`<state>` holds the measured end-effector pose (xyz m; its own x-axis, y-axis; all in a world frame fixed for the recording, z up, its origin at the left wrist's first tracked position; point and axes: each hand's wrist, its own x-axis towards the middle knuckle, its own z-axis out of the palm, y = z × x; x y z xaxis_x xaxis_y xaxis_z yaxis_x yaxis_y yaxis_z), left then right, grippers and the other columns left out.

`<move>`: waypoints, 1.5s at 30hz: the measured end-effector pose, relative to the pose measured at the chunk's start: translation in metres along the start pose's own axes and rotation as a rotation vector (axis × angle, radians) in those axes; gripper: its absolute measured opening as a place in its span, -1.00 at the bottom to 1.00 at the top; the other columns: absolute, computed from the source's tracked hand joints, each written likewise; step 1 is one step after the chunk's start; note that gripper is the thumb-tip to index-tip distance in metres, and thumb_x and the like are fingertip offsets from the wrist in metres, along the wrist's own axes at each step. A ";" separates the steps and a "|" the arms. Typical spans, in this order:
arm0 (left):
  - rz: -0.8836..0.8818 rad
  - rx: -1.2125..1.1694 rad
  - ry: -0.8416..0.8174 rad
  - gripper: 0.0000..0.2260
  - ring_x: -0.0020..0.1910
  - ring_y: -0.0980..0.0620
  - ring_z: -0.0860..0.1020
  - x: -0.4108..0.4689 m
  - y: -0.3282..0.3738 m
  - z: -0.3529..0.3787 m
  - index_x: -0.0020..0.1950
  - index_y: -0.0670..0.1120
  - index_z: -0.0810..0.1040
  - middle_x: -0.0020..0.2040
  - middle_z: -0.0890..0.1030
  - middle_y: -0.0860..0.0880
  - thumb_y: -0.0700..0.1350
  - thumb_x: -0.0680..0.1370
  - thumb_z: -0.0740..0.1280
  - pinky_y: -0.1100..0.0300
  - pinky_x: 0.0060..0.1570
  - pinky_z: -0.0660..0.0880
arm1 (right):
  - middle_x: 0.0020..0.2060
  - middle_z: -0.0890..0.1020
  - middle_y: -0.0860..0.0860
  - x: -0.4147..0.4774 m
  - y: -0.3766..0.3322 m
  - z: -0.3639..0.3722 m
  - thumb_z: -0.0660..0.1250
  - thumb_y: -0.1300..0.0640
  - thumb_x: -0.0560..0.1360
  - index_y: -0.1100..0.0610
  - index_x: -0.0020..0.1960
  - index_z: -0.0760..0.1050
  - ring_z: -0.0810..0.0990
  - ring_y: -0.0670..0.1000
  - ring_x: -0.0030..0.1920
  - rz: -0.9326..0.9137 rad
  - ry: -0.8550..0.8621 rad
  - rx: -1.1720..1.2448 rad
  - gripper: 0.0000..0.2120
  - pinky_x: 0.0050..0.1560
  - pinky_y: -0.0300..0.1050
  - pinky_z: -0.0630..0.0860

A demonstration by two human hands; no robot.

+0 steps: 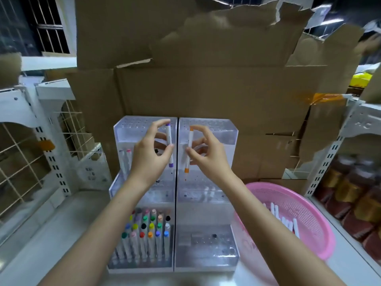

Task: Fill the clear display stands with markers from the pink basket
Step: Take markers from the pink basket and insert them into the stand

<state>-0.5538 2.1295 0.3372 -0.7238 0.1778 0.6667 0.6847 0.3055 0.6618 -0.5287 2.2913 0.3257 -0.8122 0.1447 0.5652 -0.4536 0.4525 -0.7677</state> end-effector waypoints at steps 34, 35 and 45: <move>0.235 0.111 0.010 -0.57 -0.06 0.19 0.53 0.006 -0.064 -0.004 0.28 -0.09 0.49 -0.01 0.62 -0.01 -0.18 0.44 0.48 0.60 -0.04 0.37 | -0.32 0.51 0.00 0.007 0.026 0.070 0.43 0.26 0.47 0.10 0.28 0.44 0.53 -0.02 -0.35 -0.212 0.295 -0.225 -0.59 -0.30 -0.15 0.54; 0.239 0.124 0.016 -0.58 -0.06 0.18 0.53 0.005 -0.064 -0.003 0.28 -0.09 0.49 -0.01 0.62 -0.04 -0.18 0.44 0.48 0.58 -0.04 0.37 | -0.32 0.51 0.01 0.006 0.025 0.069 0.43 0.26 0.47 0.09 0.28 0.44 0.54 -0.01 -0.35 -0.209 0.299 -0.220 -0.59 -0.30 -0.14 0.54; 0.317 0.252 -0.008 -0.73 -0.06 0.04 0.53 0.005 -0.068 0.001 0.11 -0.17 0.58 -0.08 0.61 -0.10 -0.26 0.43 0.47 0.26 -0.11 0.45 | -0.31 0.51 0.01 0.005 0.025 0.068 0.42 0.25 0.47 0.11 0.28 0.43 0.53 -0.04 -0.35 -0.215 0.297 -0.212 -0.59 -0.31 -0.23 0.50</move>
<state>-0.6036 2.1108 0.2949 -0.4818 0.3066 0.8209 0.8321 0.4538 0.3189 -0.5688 2.2435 0.2884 -0.5521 0.2604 0.7921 -0.4907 0.6665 -0.5612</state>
